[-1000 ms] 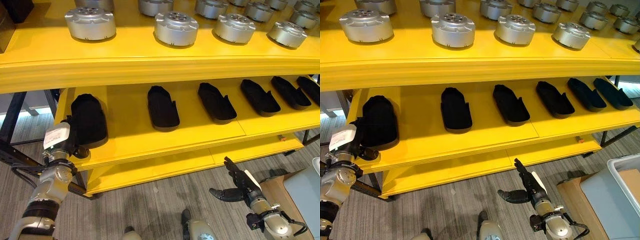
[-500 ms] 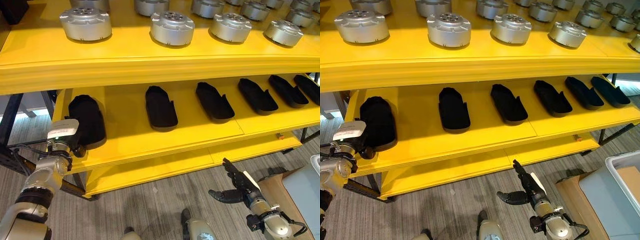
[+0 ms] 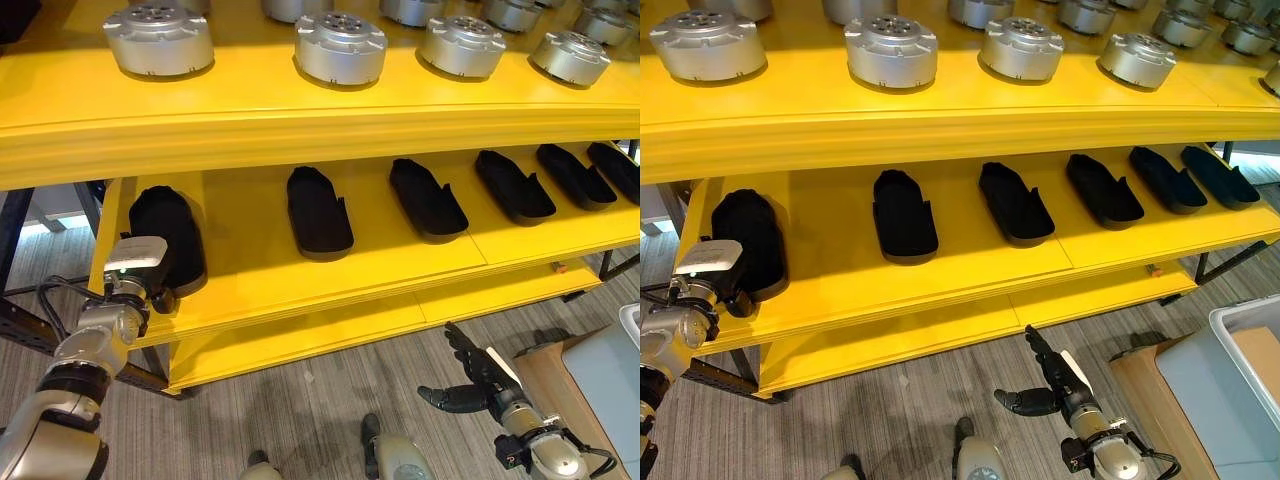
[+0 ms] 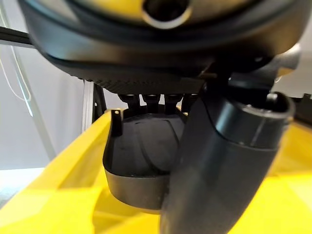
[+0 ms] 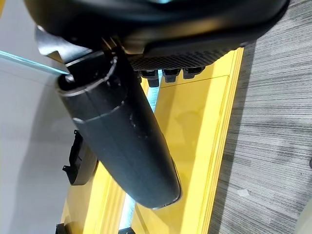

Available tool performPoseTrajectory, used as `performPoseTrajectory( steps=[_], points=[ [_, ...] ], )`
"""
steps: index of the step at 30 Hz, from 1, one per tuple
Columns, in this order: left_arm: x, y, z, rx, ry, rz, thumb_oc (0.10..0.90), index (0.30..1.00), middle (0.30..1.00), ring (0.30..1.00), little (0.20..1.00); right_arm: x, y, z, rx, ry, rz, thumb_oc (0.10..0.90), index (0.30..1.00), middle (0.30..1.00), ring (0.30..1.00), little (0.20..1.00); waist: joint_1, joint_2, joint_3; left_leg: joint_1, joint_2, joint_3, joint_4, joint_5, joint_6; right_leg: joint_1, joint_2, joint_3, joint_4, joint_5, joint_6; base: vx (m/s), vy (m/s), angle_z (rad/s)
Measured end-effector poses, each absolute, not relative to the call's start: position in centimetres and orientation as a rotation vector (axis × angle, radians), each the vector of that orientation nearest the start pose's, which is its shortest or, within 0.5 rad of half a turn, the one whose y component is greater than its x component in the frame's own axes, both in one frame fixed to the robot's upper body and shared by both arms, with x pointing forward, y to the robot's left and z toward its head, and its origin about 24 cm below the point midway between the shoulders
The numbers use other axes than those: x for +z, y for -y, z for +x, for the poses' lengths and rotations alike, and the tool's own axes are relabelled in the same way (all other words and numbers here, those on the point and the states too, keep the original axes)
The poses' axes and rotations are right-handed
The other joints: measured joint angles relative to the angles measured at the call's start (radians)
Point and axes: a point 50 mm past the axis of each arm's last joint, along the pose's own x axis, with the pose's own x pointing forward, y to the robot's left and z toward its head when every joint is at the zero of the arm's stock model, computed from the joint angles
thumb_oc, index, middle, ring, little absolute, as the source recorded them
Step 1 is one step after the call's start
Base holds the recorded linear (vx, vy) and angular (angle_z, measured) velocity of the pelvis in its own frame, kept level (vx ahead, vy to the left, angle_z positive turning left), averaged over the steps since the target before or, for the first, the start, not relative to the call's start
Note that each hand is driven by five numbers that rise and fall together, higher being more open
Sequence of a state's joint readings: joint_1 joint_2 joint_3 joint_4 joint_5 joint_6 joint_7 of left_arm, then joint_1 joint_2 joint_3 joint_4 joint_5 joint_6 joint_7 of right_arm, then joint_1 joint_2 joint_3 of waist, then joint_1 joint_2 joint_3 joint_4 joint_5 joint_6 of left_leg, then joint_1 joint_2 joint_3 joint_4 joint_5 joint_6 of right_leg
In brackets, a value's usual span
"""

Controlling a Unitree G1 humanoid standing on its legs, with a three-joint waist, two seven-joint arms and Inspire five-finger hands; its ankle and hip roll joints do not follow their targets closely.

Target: Move parts from the plastic box to the shelf.

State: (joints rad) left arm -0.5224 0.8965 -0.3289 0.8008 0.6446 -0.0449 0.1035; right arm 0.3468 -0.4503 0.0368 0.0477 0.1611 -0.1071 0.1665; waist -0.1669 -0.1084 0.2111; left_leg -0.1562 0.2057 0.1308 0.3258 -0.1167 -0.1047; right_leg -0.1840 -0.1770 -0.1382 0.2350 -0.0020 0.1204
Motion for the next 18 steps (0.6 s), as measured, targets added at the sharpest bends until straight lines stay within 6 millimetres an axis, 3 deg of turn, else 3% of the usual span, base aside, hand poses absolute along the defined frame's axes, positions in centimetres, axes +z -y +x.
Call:
performPoseTrajectory(
  steps=[10,18],
  points=[
    [11.0,-36.3,31.2,0.128,-0.321,1.65,0.9,1.0,1.0,1.0,1.0,-1.1,23.8,16.8,0.153,-0.315,-0.257,0.9,1.0,1.0,1.0,1.0,0.0,-0.005,0.011,0.003,0.001,0.002,-0.004,0.0,0.0,-0.001,0.001,0.001,0.0,-0.002,0.002,0.0,0.0,0.0],
    [12.4,-37.4,30.8,0.118,-0.335,1.792,0.9,1.0,1.0,1.0,1.0,-1.1,23.8,16.9,0.156,-0.313,-0.257,0.9,1.0,1.0,1.0,1.0,0.004,-0.004,0.027,0.004,-0.001,0.003,-0.002,0.0,0.0,0.0,0.0,0.001,0.01,-0.003,0.002,0.0,0.0,0.0]
  ],
)
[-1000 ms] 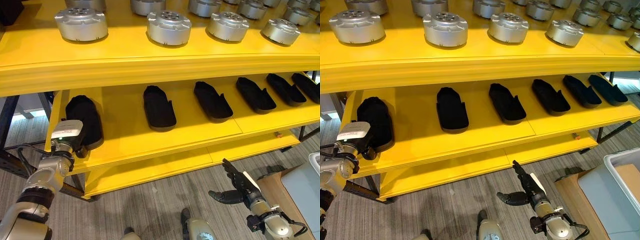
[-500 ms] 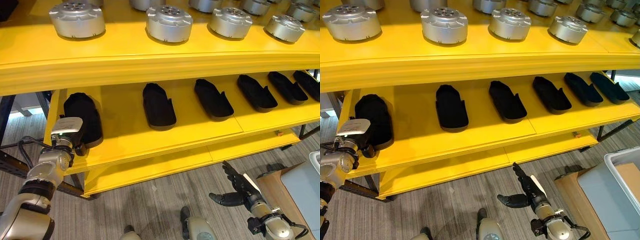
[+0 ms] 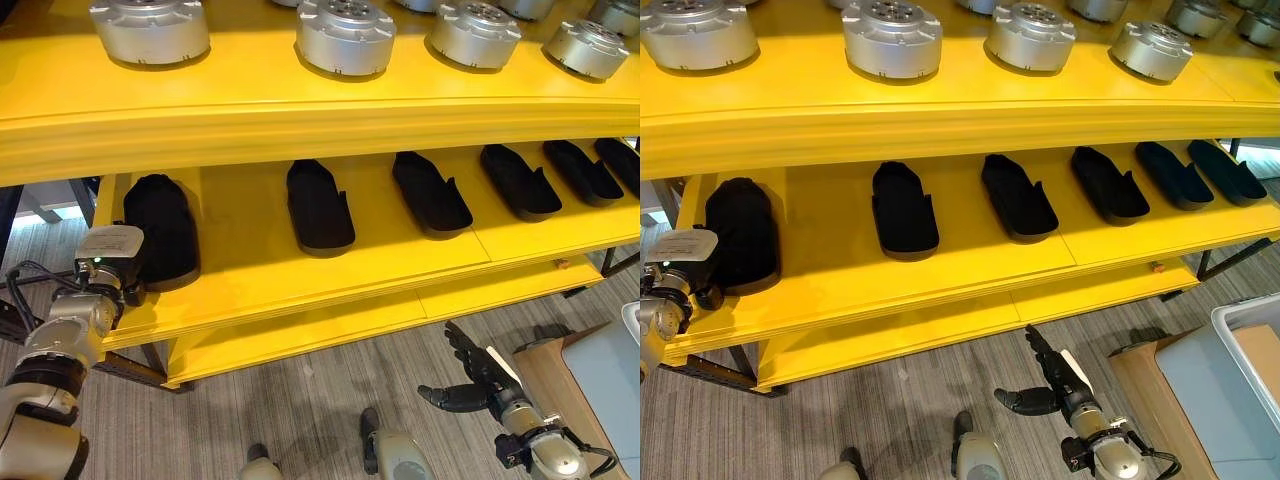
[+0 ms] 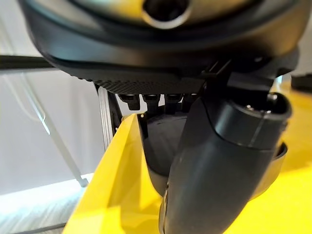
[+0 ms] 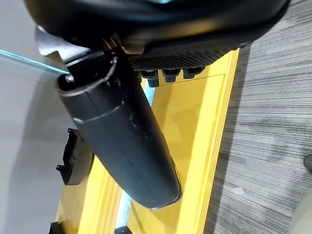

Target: Move parts from the plastic box to the shelf.

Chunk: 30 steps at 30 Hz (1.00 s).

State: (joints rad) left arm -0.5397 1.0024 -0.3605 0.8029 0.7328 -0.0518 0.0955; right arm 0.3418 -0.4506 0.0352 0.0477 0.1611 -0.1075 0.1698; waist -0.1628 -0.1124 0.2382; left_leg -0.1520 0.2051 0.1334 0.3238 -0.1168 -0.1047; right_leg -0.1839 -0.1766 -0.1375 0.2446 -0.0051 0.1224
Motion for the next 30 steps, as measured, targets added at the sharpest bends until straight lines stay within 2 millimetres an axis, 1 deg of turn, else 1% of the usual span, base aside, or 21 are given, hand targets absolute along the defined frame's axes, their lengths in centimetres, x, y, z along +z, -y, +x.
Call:
performPoseTrajectory(
  steps=[6,15,30],
  points=[
    [13.1,-36.5,31.0,0.035,-0.267,1.916,0.9,1.0,1.0,1.0,1.0,-1.1,23.9,16.8,0.157,-0.317,-0.263,0.9,1.0,1.0,1.0,1.0,0.0,0.003,0.002,0.004,-0.001,0.006,-0.003,0.0,0.0,0.0,-0.002,0.004,0.001,-0.001,0.001,0.0,0.002,-0.01],
    [13.2,-36.3,31.1,0.026,-0.253,1.917,0.9,1.0,1.0,1.0,1.0,-1.0,24.1,16.8,0.158,-0.318,-0.271,0.9,1.0,1.0,1.0,1.0,-0.002,0.009,0.006,0.016,-0.001,0.01,-0.013,0.002,-0.002,0.001,-0.001,0.009,0.004,-0.002,0.0,0.0,0.001,-0.02],
    [13.2,-36.3,31.1,0.022,-0.254,1.935,0.9,1.0,1.0,1.0,1.0,-1.0,24.1,16.8,0.157,-0.316,-0.272,0.9,1.0,1.0,1.0,1.0,0.0,0.009,0.006,0.021,-0.001,0.014,-0.016,0.002,-0.002,0.001,-0.001,0.014,0.006,-0.003,0.0,0.0,0.0,0.0]
  ],
)
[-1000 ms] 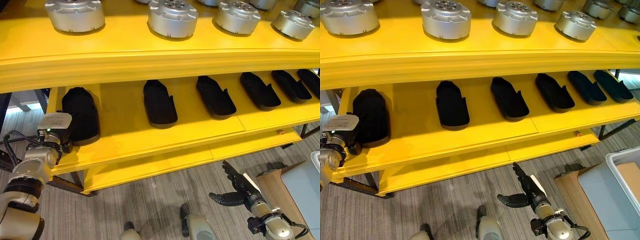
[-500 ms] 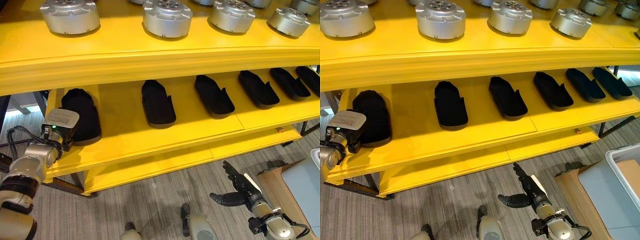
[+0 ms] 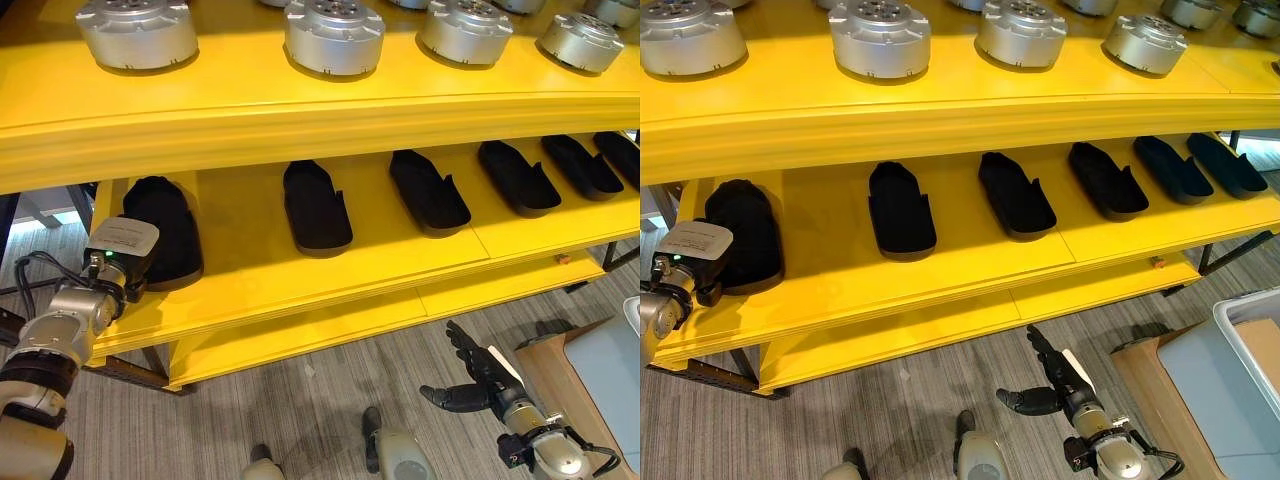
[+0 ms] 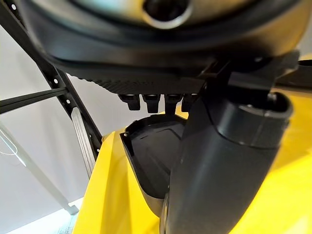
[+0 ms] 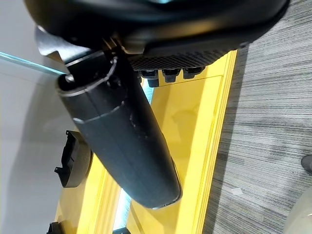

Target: Move parts from the plastic box to the shelf.

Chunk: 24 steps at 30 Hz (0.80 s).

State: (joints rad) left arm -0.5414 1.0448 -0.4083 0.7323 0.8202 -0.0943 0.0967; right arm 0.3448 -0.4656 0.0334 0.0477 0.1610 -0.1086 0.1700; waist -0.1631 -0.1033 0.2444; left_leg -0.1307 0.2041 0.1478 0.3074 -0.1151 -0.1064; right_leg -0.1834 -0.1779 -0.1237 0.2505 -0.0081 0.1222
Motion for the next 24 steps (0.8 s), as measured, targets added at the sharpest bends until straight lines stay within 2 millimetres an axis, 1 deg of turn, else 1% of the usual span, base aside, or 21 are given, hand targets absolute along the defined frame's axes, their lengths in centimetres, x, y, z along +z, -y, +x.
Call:
performPoseTrajectory(
  steps=[6,13,24],
  points=[
    [13.2,-36.3,31.0,0.018,-0.257,1.957,0.9,1.0,1.0,1.0,1.0,-0.9,24.2,16.8,0.152,-0.315,-0.273,0.9,1.0,1.0,1.0,1.0,0.001,0.001,0.0,0.0,0.0,0.002,0.0,0.0,0.0,-0.001,0.0,0.002,-0.001,0.0,0.0,0.0,0.0,0.0],
    [14.6,-37.6,30.5,0.052,-0.28,2.002,0.9,1.0,1.0,1.0,1.0,-0.9,24.3,16.9,0.151,-0.313,-0.275,0.9,1.0,1.0,1.0,1.0,-0.001,0.007,0.011,0.0,0.0,0.002,0.002,0.0,0.0,-0.003,0.0,0.003,0.002,0.0,-0.001,0.0,0.0,0.0],
    [15.9,-37.5,31.1,0.089,-0.253,2.001,0.9,1.0,1.0,1.0,1.0,-0.8,24.3,16.9,0.152,-0.312,-0.278,0.9,1.0,1.0,1.0,1.0,-0.001,0.008,0.012,0.008,0.0,0.004,0.002,0.0,0.0,-0.003,-0.001,0.005,0.014,-0.005,-0.008,0.0,0.0,0.0]
  ],
)
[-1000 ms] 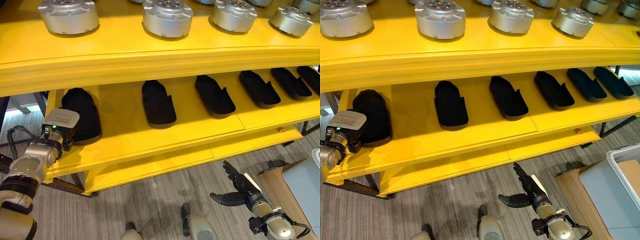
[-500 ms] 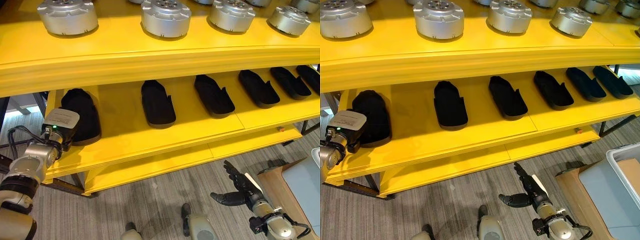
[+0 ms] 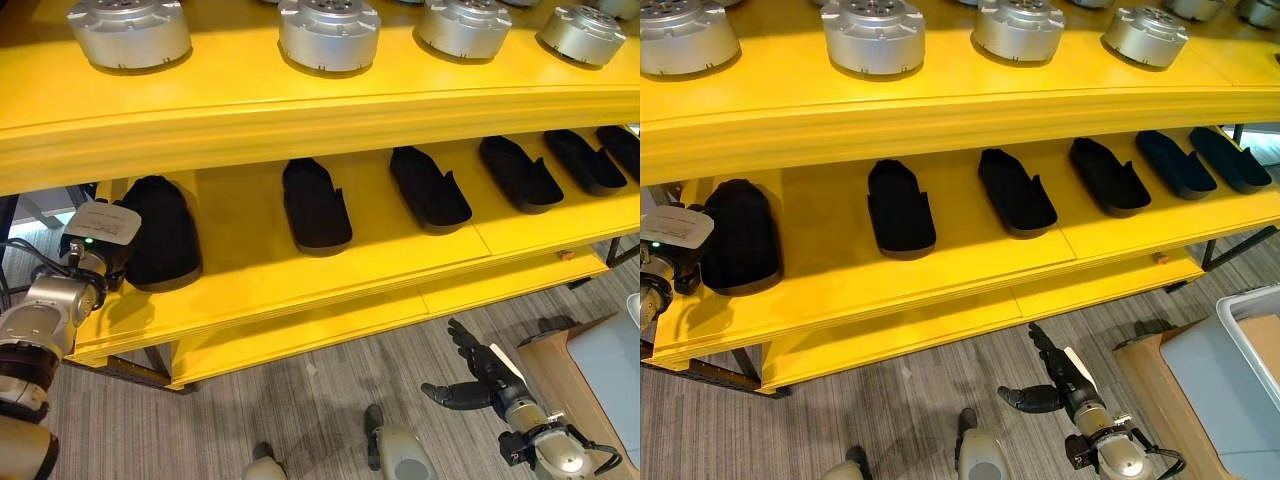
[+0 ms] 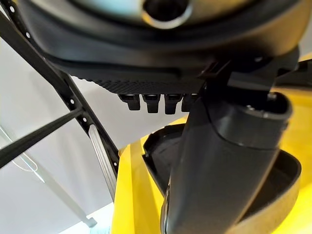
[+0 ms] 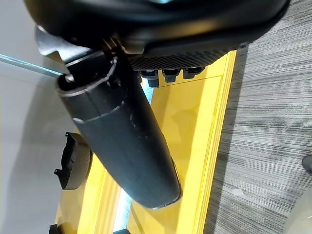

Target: Move parts from the plastic box to the shelf.

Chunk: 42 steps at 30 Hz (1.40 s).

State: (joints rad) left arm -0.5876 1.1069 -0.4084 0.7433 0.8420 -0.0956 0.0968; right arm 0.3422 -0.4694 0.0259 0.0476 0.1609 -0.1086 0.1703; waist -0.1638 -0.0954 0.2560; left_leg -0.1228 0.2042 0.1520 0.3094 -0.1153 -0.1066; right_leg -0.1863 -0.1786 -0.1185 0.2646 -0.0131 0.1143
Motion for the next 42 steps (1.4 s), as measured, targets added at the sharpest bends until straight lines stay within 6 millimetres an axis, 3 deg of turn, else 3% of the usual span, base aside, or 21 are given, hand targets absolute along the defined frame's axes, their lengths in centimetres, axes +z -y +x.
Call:
performPoseTrajectory(
  steps=[19,23,28,34,42],
  points=[
    [17.3,-37.6,31.3,0.124,-0.233,2.014,0.9,1.0,1.0,1.0,1.0,-0.8,24.5,16.9,0.154,-0.314,-0.286,0.9,1.0,1.0,1.0,1.0,0.002,0.007,-0.001,0.003,0.0,0.0,0.004,0.0,-0.001,0.0,-0.001,0.002,0.014,-0.001,-0.003,0.0,0.0,0.0],
    [19.3,-37.0,31.2,0.131,-0.158,2.066,0.9,1.0,1.0,1.0,1.0,-0.8,24.5,16.8,0.161,-0.316,-0.285,0.9,1.0,1.0,1.0,1.0,0.016,0.008,-0.002,0.002,-0.001,-0.006,0.004,0.001,-0.002,0.001,-0.002,-0.001,0.021,-0.006,-0.004,0.0,0.001,0.02],
    [20.4,-36.6,30.2,0.174,-0.073,2.032,0.9,1.0,1.0,1.0,1.0,-0.8,24.4,16.9,0.164,-0.313,-0.283,0.9,1.0,1.0,1.0,1.0,0.027,0.01,-0.002,0.003,-0.001,-0.009,0.003,0.002,-0.003,0.0,-0.004,-0.003,0.032,-0.013,-0.003,0.0,0.0,0.02],
    [19.2,-37.0,28.0,0.201,-0.058,1.93,0.9,1.0,1.0,1.0,1.0,-0.8,24.5,17.0,0.158,-0.313,-0.283,0.9,1.0,1.0,1.0,1.0,0.03,0.011,-0.003,0.004,-0.007,-0.021,0.001,0.002,-0.003,0.0,-0.011,-0.016,0.052,-0.033,-0.005,0.01,-0.004,0.08],
    [16.1,-35.6,27.4,0.268,-0.029,1.63,0.9,1.0,1.0,1.0,1.0,-0.6,24.7,17.2,0.146,-0.309,-0.283,0.9,1.0,1.0,1.0,1.0,0.049,0.017,-0.007,0.004,-0.013,-0.027,0.003,0.003,-0.003,0.0,-0.02,-0.021,0.059,-0.037,-0.003,0.0,-0.002,0.02]
  ],
)
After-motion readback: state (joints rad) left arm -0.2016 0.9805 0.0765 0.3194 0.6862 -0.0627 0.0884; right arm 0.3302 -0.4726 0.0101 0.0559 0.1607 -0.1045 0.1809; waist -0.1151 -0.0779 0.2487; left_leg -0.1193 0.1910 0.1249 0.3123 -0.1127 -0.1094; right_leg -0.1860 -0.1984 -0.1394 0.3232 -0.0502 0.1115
